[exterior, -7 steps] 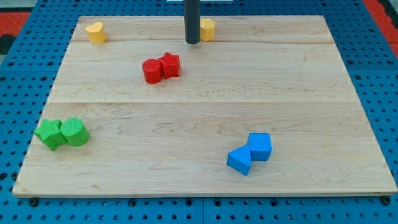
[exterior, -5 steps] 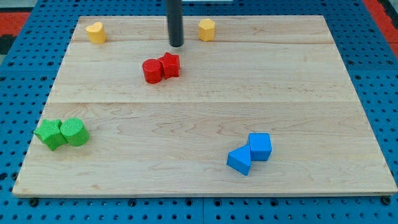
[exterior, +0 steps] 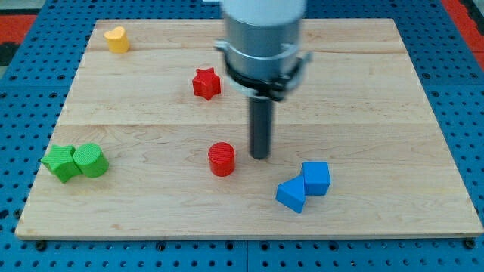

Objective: Separate the red and blue blocks

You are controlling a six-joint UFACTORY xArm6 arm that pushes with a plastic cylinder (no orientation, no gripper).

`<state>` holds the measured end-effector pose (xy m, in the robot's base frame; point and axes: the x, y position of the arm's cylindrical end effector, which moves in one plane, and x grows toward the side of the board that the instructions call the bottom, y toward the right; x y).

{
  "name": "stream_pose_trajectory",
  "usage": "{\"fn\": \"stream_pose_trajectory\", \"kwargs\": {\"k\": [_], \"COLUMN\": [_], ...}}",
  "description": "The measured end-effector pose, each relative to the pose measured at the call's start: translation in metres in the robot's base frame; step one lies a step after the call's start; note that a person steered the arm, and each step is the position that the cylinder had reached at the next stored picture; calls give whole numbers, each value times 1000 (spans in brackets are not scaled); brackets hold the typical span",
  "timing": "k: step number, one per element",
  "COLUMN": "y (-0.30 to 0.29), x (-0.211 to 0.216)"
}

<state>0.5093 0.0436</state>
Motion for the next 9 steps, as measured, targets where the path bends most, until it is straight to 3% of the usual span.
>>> {"fn": "stream_pose_trajectory", "kwargs": {"k": [2,3,4,5,6,7,8,9], "y": [31,74,113,99,142,142,103,27], "x": [64,64,32,-12,-39,-79,-100,-103]}}
